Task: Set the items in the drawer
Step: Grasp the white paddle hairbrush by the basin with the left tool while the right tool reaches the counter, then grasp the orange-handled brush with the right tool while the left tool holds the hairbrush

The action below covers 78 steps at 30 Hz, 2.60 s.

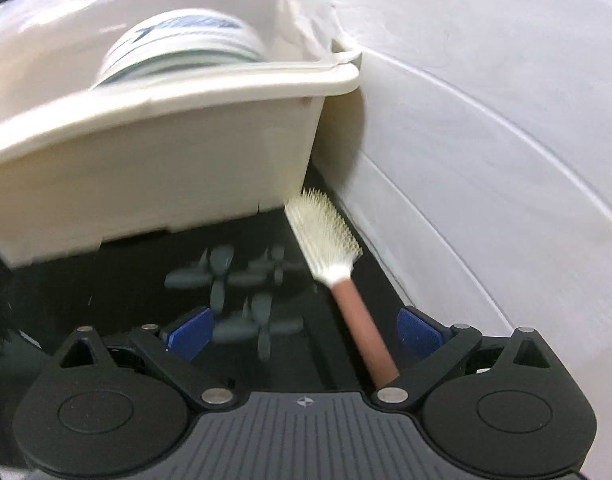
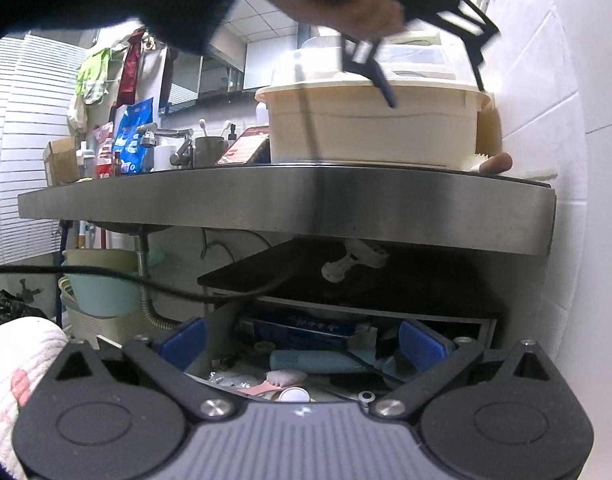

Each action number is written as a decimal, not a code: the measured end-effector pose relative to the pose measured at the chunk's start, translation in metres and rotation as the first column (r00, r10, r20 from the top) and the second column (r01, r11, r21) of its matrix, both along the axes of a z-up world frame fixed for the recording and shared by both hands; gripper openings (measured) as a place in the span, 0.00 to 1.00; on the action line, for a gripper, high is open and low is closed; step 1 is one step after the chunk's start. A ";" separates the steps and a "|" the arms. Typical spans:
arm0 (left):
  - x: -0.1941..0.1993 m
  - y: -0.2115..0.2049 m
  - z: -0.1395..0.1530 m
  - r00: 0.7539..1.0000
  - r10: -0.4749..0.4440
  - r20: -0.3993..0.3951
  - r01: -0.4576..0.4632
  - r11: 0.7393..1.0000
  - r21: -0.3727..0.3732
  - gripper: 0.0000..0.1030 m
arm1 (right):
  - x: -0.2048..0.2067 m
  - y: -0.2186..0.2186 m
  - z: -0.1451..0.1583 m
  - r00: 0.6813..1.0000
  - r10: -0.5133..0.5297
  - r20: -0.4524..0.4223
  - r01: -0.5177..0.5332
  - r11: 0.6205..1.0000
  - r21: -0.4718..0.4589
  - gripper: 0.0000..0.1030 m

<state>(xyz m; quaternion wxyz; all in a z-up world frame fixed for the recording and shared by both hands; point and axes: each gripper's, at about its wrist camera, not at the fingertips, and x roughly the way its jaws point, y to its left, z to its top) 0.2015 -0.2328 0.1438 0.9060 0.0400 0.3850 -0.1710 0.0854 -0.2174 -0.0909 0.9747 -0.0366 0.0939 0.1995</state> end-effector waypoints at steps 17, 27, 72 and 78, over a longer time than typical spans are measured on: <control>0.087 -0.040 -0.026 0.997 0.066 -0.033 -0.067 0.997 -0.029 0.98 | 0.003 0.003 -0.001 1.000 0.021 -0.020 -0.021 1.000 -0.011 1.00; 0.104 -0.055 -0.038 0.991 0.114 -0.075 -0.112 0.993 0.029 0.85 | 0.002 0.002 -0.001 1.000 0.023 -0.020 -0.023 1.000 0.001 1.00; 0.094 -0.023 0.009 0.989 0.082 -0.126 -0.069 0.992 0.108 0.43 | 0.011 0.019 -0.005 0.998 0.046 -0.053 -0.051 0.995 -0.090 1.00; 0.082 -0.007 0.026 0.993 0.062 -0.100 -0.055 0.995 0.078 0.38 | 0.011 0.021 -0.006 0.997 0.041 -0.060 -0.046 0.995 -0.092 1.00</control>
